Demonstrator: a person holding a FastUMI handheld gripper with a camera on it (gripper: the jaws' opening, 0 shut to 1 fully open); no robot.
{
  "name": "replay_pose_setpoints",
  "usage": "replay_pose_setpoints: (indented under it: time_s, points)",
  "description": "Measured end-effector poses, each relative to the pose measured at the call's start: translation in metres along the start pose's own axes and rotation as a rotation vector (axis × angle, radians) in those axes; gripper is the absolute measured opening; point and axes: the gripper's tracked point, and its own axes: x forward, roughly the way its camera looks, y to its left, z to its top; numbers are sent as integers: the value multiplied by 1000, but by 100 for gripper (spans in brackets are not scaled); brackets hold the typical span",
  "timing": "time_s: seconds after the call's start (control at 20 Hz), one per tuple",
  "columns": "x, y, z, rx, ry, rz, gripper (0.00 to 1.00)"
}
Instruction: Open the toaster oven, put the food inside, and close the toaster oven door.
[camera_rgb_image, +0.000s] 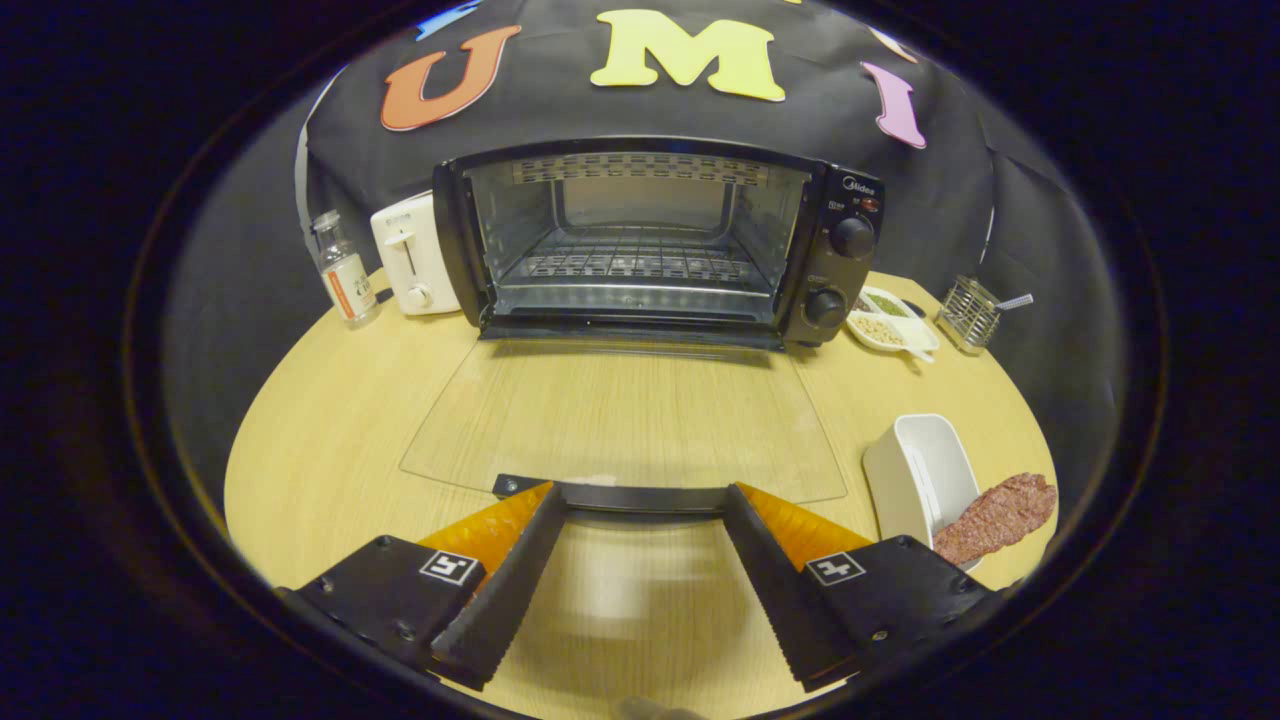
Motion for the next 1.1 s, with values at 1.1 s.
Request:
replay_pose_setpoints:
  time_s: [1.1]
  points:
    - [-57, -259, 53, -128, -38, -9, 100]
